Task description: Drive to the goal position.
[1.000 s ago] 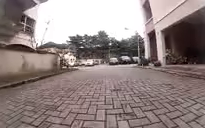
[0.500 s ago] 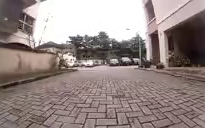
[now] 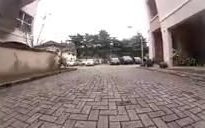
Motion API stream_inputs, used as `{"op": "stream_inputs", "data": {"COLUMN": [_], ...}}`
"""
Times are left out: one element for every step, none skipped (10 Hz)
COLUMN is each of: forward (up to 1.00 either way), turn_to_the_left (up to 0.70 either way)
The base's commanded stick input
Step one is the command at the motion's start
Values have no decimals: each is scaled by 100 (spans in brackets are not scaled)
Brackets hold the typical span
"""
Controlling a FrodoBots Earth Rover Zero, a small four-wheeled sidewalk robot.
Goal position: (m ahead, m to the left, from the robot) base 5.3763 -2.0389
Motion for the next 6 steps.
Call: {"op": "stream_inputs", "data": {"forward": [70,70,70,70,70,70], "turn_to_the_left": [0,0,0,0,0,0]}}
